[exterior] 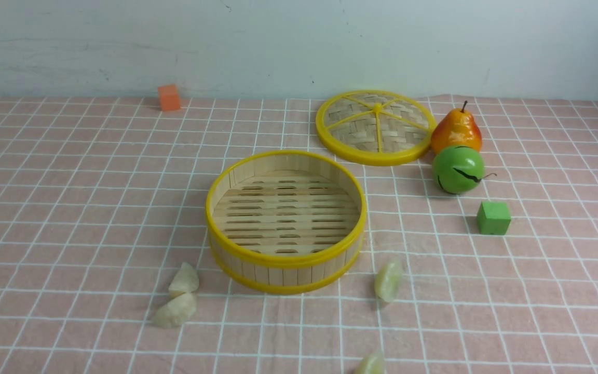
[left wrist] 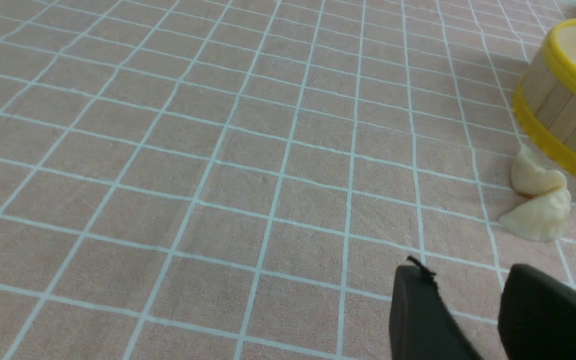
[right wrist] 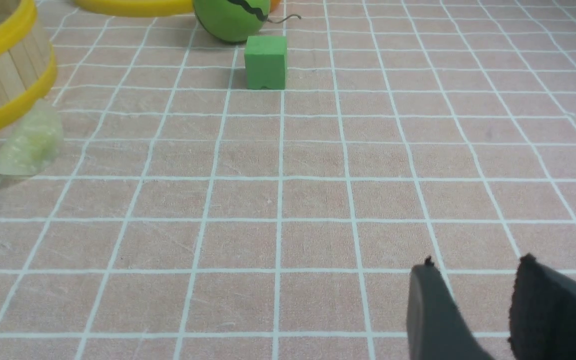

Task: Put the dumplings into the steamer on the table with the pink tablecloth.
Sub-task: 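Reach for and grasp a dumpling on the table with the left gripper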

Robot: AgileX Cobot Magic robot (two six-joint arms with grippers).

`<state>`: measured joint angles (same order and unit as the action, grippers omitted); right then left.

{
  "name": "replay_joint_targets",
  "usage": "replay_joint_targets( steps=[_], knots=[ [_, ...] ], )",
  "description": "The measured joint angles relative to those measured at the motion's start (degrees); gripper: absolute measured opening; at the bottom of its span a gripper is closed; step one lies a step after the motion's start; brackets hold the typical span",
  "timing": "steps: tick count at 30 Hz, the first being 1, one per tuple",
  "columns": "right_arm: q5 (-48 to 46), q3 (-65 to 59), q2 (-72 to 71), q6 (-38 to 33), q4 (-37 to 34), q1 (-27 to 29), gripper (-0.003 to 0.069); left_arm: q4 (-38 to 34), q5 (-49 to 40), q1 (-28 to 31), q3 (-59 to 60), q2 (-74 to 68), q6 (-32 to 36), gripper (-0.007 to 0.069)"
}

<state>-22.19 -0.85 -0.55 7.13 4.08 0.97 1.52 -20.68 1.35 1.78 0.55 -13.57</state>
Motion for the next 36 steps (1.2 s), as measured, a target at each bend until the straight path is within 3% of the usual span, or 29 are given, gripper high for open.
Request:
replay_joint_targets(
  steps=[15,18,21,22,23,25,28,36],
  knots=[
    [0.00,0.00,0.00,0.05,0.12,0.00,0.0239,0.00,0.23,0.00,0.00,0.00,0.00,0.0238],
    [0.00,0.00,0.00,0.72,-1.48,0.00,0.0239,-3.80,2.38,0.00,0.00,0.00,-2.48,0.0238],
    [0.38,0.00,0.00,8.64,-16.21,0.00,0.0239,-26.00,6.98,0.00,0.00,0.00,-19.51,0.0238],
    [0.38,0.00,0.00,9.36,-17.38,0.00,0.0239,-27.35,7.15,0.00,0.00,0.00,-19.51,0.0238],
    [0.38,-0.27,0.00,16.11,-27.19,0.00,0.0239,-36.63,8.21,0.00,0.00,0.00,-26.09,0.0238],
    [0.32,-0.54,0.00,22.02,-37.56,0.00,0.0239,-43.88,9.26,0.00,0.00,0.00,-30.36,0.0238],
    [0.20,-0.54,0.00,24.70,-45.22,0.00,0.0239,-46.51,9.48,0.00,0.00,0.00,-31.10,0.0238],
    [-0.05,-0.54,0.00,17.50,-45.00,0.00,0.0239,-48.20,9.66,0.00,0.00,0.00,-30.92,0.0238]
  ],
)
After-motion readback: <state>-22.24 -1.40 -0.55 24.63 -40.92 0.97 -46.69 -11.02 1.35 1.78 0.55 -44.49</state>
